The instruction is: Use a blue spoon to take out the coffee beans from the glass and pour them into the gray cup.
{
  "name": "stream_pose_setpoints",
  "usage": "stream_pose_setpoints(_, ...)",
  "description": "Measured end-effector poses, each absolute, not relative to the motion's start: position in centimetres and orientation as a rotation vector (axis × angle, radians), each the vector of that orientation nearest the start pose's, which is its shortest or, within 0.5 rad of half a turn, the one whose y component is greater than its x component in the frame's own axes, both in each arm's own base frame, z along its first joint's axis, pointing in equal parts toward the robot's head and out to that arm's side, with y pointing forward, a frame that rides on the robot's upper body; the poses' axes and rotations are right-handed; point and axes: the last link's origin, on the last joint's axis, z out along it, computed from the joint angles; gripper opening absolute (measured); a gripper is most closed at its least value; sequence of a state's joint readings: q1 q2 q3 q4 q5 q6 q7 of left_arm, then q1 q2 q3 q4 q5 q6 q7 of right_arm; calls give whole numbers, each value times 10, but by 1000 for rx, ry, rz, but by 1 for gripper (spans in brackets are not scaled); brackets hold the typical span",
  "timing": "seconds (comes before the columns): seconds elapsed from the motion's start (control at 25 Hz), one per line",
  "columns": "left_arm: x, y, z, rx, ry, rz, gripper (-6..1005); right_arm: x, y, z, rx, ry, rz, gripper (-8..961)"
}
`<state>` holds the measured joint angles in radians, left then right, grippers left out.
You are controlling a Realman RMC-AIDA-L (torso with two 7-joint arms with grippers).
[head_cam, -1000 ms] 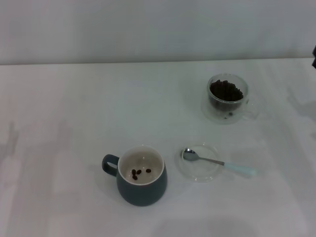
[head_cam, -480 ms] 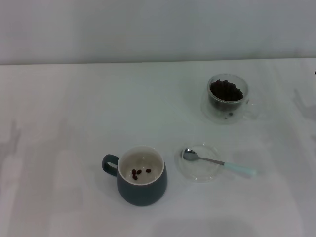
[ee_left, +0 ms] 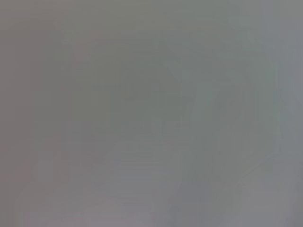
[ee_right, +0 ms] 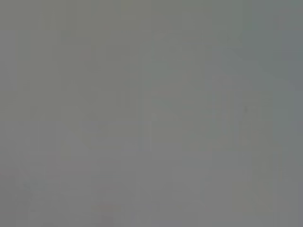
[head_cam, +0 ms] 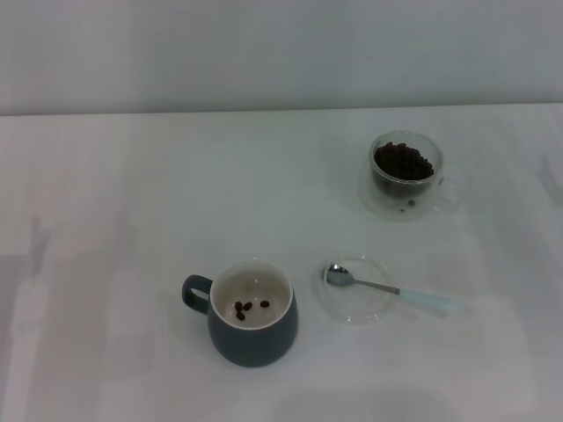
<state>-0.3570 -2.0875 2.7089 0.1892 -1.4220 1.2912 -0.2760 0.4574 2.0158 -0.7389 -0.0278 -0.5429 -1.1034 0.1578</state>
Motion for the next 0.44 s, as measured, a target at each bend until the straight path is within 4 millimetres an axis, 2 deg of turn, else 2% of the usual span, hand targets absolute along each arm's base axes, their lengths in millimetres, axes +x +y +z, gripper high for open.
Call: stream_pose_setpoints(0.44, -347, 297, -11, -1373, -758, -850, 841, 384, 343, 51, -1436, 569, 473, 877)
